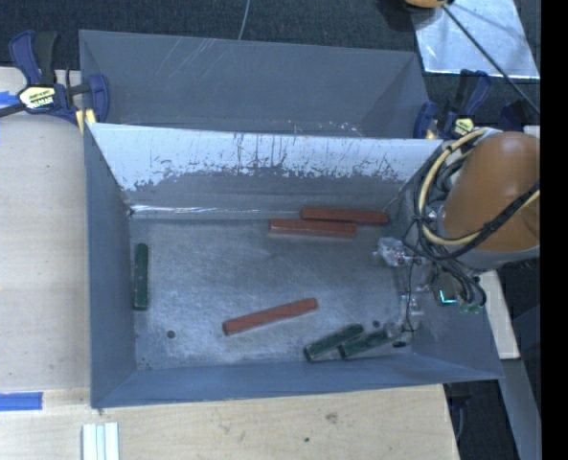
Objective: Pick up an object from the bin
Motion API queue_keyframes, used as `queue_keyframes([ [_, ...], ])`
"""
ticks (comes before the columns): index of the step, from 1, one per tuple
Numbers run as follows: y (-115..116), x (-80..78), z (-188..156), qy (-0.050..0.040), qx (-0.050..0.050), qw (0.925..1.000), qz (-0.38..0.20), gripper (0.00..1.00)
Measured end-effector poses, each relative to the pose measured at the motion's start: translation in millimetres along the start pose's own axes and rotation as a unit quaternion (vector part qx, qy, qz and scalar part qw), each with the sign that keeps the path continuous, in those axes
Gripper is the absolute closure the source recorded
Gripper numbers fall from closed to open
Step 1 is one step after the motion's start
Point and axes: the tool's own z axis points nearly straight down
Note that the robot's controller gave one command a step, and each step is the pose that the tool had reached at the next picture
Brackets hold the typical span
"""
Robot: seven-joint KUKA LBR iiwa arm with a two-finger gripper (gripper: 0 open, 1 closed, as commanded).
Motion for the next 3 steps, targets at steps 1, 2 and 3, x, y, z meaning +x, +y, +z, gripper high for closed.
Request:
queue_keyframes([
  [1, 0, -2.1, -4, -0.004, 0.001, 1.0, -0.001, 0.0],
  [2, 22, 1.5, 24, -0.0073, 0.003, 0.9954, -0.095, 0.0],
  [3, 82, 9.7, 62, -0.0023, 0.0, 0.9834, -0.182, 1.0],
])
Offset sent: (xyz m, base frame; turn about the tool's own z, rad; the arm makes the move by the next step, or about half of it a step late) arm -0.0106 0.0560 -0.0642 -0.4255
